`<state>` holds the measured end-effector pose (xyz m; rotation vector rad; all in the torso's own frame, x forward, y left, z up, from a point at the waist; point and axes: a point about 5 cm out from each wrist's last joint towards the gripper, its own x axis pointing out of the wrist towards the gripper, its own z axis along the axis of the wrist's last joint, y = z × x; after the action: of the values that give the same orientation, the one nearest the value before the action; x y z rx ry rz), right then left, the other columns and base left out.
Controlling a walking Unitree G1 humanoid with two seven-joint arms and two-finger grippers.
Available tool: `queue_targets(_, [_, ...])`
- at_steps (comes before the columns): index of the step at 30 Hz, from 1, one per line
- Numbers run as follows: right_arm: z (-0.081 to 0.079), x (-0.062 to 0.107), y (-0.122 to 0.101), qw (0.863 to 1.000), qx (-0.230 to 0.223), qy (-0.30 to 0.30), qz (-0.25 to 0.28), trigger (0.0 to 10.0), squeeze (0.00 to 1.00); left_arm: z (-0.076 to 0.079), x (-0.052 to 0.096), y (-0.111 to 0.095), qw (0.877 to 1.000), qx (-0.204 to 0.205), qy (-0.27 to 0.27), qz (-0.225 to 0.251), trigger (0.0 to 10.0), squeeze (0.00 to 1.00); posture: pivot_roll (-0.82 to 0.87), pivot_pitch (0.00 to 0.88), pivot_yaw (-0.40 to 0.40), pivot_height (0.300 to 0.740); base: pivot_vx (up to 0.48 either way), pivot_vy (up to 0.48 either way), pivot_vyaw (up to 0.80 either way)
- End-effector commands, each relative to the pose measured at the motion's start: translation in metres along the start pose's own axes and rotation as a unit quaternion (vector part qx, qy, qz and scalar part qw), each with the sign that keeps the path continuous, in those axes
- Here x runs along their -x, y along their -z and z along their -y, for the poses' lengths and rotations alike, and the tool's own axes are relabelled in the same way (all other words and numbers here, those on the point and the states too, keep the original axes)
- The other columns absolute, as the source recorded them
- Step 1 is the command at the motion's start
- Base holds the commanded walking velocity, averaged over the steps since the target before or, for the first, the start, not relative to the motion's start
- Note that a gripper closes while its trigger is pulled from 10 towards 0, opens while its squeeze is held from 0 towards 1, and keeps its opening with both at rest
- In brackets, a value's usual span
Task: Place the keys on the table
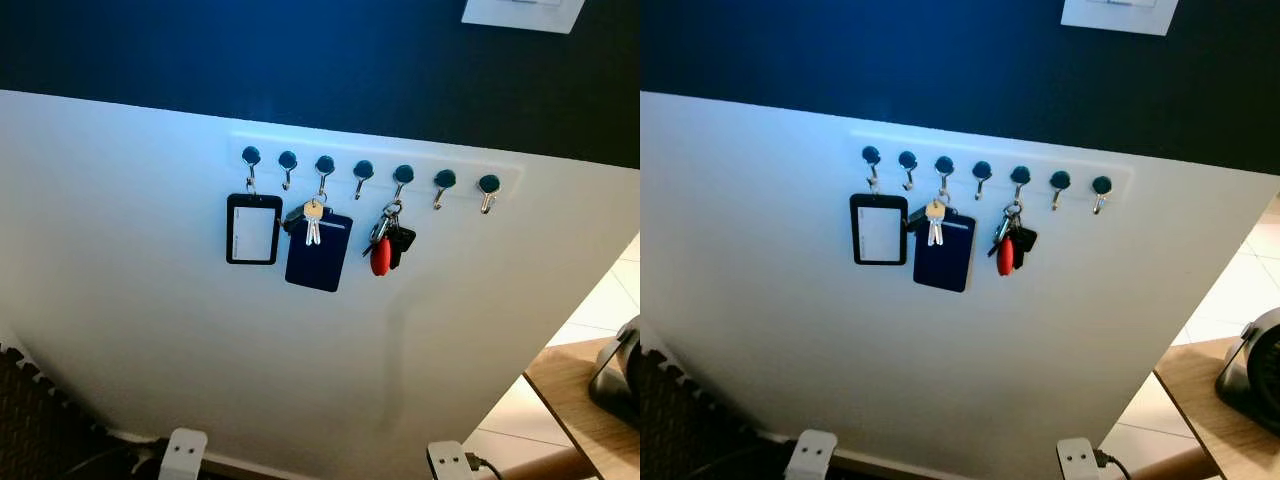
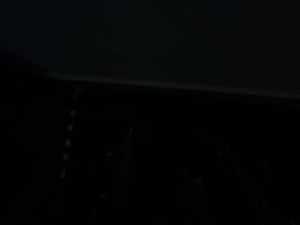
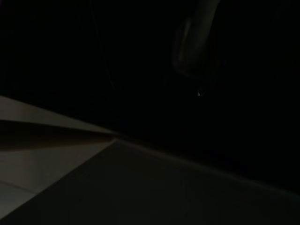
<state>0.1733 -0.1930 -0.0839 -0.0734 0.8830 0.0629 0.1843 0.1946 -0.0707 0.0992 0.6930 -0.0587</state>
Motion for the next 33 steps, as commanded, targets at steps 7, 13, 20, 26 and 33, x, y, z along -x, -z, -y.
queue_targets(7, [-0.002,0.002,0.009,0.999,0.016,0.026,-0.017,10.0,0.00,0.006,0.000,-0.003,0.998,-0.053,0.009,0.014,10.0,0.00,0.05,0.052,-0.057,0.740,0.000,0.000,0.00])
queue_targets(13, [-0.001,0.000,0.004,0.999,-0.038,0.034,-0.011,0.0,0.00,0.003,-0.002,-0.011,0.999,-0.025,-0.004,0.037,0.0,0.00,0.05,0.055,-0.051,0.740,0.000,0.000,0.00])
queue_targets(20, [0.003,0.000,0.000,0.998,-0.070,-0.003,-0.004,0.0,0.00,0.015,-0.003,-0.014,0.997,0.037,0.057,0.043,0.0,0.00,0.05,0.048,-0.053,0.740,0.000,0.000,0.00])
queue_targets(26, [0.002,0.000,0.002,0.999,-0.047,-0.006,-0.011,0.0,0.00,0.010,-0.001,-0.006,1.000,-0.012,0.010,0.026,8.1,0.00,0.05,0.046,-0.046,0.740,0.000,0.000,0.00])
queue_targets(33, [0.008,0.001,0.007,0.998,0.026,0.047,-0.028,10.0,0.00,0.013,-0.002,-0.006,0.999,0.030,0.037,0.019,0.9,0.00,0.05,0.041,-0.048,0.740,0.000,0.000,0.00])
